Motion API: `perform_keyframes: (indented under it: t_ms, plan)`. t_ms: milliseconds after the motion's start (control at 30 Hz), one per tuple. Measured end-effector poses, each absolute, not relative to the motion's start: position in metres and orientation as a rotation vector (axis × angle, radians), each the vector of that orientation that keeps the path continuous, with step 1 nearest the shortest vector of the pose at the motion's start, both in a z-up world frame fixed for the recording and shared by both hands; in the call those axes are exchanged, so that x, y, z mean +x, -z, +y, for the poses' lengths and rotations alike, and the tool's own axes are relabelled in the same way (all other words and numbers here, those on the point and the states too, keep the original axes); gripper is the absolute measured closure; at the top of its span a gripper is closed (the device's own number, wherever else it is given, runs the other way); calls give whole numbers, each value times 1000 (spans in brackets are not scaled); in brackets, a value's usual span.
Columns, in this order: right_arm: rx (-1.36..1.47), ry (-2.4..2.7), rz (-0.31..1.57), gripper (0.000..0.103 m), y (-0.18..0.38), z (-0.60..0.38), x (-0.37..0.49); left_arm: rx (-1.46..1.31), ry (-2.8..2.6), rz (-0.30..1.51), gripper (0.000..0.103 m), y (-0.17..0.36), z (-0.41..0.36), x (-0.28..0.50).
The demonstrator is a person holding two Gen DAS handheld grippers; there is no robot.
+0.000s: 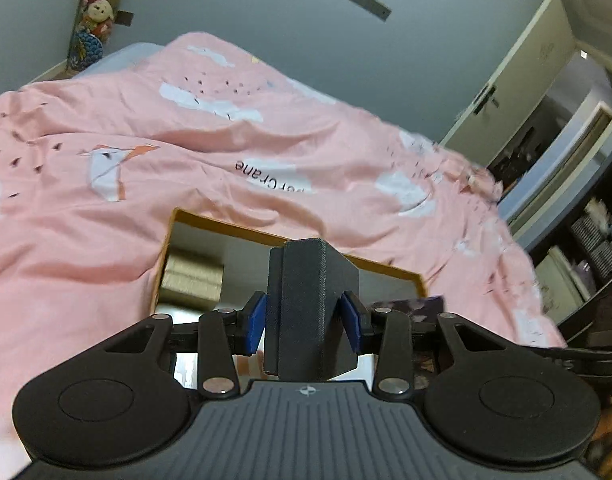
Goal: Organize objects
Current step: 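Carry the black box and photo card box over the orange box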
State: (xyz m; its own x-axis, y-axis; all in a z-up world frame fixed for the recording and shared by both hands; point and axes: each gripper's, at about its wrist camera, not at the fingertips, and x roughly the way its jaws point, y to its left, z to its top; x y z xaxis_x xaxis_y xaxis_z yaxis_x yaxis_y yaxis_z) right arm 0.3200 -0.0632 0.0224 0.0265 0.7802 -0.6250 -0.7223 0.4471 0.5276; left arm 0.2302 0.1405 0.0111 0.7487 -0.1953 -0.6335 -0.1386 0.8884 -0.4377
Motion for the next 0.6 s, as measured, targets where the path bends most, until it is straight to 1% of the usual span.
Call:
perform_keyframes:
  t_ms: [200,400,600]
  plan:
    - [-3,-1072,981,79,-4,-35,345,-424,-3,813,58,30,135,275]
    - [-88,-1021,963,79,19,-12,357,-358,-4,851,58,48,126,293]
    - [-99,-1021,987,79,33,-9,361,-360,2,887,58,65,127,304]
